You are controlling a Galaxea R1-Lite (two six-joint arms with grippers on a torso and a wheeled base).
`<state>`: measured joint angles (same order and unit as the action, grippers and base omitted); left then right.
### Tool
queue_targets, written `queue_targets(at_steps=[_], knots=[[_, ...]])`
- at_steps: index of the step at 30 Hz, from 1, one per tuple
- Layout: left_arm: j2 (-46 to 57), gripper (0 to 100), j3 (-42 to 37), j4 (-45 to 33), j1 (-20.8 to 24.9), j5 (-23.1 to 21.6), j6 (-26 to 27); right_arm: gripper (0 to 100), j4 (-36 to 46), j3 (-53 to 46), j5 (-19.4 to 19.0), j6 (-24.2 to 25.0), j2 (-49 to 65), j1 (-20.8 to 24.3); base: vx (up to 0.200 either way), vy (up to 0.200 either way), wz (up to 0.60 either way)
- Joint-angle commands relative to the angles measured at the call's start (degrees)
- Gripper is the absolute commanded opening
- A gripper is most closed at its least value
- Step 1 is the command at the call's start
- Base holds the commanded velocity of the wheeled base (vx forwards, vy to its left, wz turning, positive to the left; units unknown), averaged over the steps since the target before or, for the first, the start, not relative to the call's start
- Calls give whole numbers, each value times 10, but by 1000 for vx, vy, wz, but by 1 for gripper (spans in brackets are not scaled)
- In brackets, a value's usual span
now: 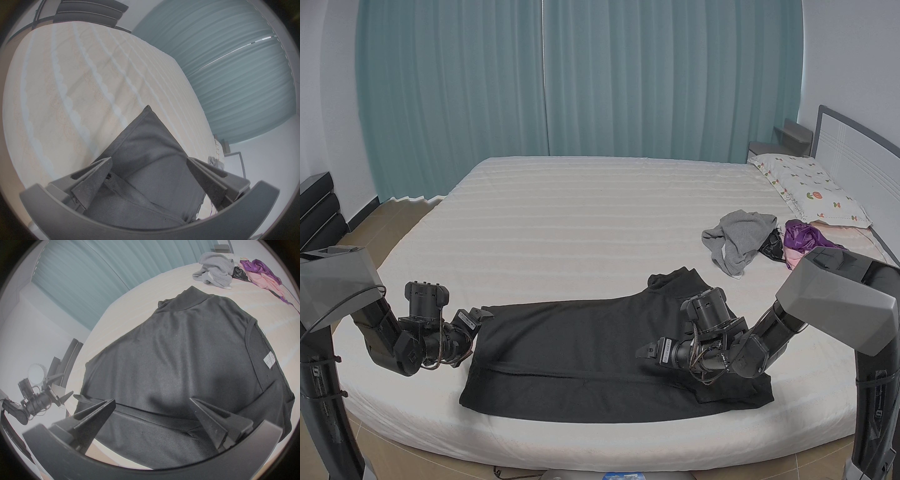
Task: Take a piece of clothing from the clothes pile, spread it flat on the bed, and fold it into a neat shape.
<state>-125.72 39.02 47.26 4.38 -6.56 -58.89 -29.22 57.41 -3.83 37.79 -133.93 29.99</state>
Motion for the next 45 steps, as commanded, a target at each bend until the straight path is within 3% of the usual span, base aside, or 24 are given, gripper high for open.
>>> queue_targets(at_steps=[1,5,10,17,20,21,28,29,30,34,40,45], knots=[[5,100,-16,0,2,-2,27,100,-5,-19,-7,5,39,-20,0,0,0],[5,100,-33,-2,7,-5,77,100,-7,-48,-21,0,61,-52,0,0,0],[8,100,-37,-6,8,-5,92,100,-36,-99,-56,1,90,-96,0,0,0],[12,100,-26,-55,20,-4,112,100,-171,-210,-74,-11,104,-184,0,0,0],[9,100,-22,-59,22,-3,113,100,-184,-221,-77,-16,101,-192,0,0,0],[-10,100,-8,-65,30,4,113,100,-233,-266,-94,-32,95,-218,0,0,0],[-20,100,6,-92,39,22,135,100,-318,-317,-101,-47,71,-237,0,0,0],[-25,100,7,-96,39,29,152,100,-366,-339,-101,-57,54,-237,0,0,0],[-26,0,6,-96,39,31,154,100,-385,-346,-101,-63,46,-238,0,0,0],[-24,0,4,-98,38,39,155,100,-408,-363,-107,-98,32,-252,0,0,0],[-15,0,-4,-98,33,47,154,100,-402,-371,-201,-129,27,-277,0,0,0],[4,0,-18,-97,32,48,150,100,-400,-363,-210,-131,18,-280,0,0,0]])
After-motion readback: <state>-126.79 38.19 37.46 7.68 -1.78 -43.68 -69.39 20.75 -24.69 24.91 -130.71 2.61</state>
